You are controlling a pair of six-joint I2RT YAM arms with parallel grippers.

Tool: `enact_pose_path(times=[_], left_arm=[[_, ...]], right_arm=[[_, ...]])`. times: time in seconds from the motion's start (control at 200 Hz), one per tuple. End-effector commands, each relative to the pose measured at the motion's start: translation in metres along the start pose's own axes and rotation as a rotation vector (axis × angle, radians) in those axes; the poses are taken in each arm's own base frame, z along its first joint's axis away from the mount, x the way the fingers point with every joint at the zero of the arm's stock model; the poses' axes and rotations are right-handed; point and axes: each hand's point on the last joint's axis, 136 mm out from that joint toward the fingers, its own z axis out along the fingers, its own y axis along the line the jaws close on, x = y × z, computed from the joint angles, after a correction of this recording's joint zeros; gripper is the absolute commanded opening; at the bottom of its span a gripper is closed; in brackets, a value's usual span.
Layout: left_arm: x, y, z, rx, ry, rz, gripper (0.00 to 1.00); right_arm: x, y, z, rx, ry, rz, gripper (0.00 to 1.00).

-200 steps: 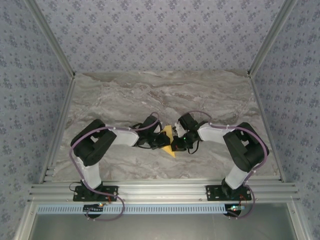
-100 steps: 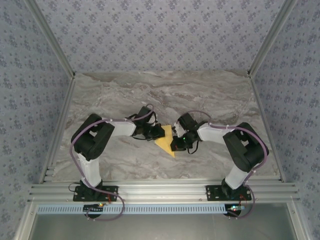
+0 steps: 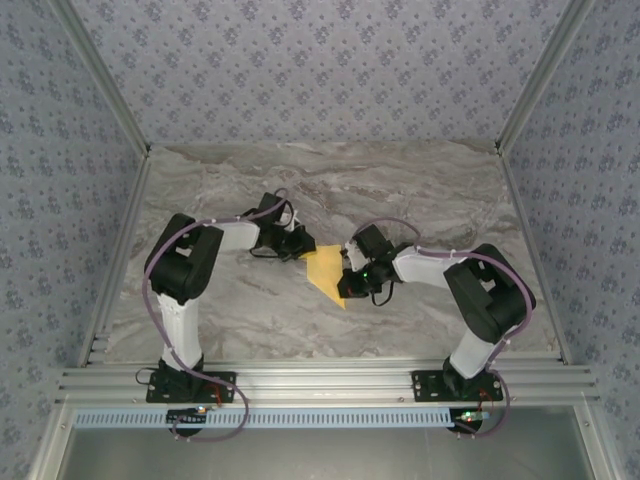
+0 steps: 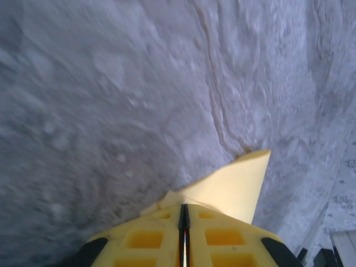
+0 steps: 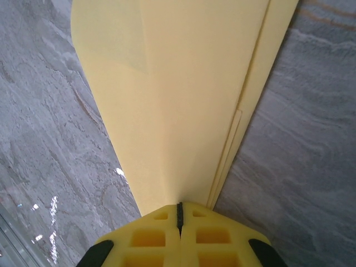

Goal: Fold a paper plane with a square sheet of paper (fold left side to right side)
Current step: Fourth fold the wing at the center of the table.

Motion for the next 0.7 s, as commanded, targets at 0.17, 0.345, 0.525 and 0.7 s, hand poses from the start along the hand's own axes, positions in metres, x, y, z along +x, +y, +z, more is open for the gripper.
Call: enact_pose_path(times=[0.17, 0.345, 0.525, 0.7], left_arm=[[-0.058, 0.039, -0.028, -0.152, -0.183, 0.02, 0.12], [-0.057, 0.014, -0.072, -0.116, -0.257, 0.058, 0.2], [-0.026, -0.009, -0.102, -0.038, -0.299, 0.069, 0.3], [0.023, -0.024, -0.088, 0.031, -0.263, 0.065, 0.4]], right_arm=[[0.058, -0.034, 0.005, 0.131, 0.174, 0.084, 0.0], [0.023, 0.003, -0.004, -0.012, 0.046, 0.022, 0.02], [-0.012, 0.03, -0.031, -0.077, -0.137, -0.053, 0.19], [-0.025, 0.025, -0.061, -0.016, -0.286, -0.089, 0.37]])
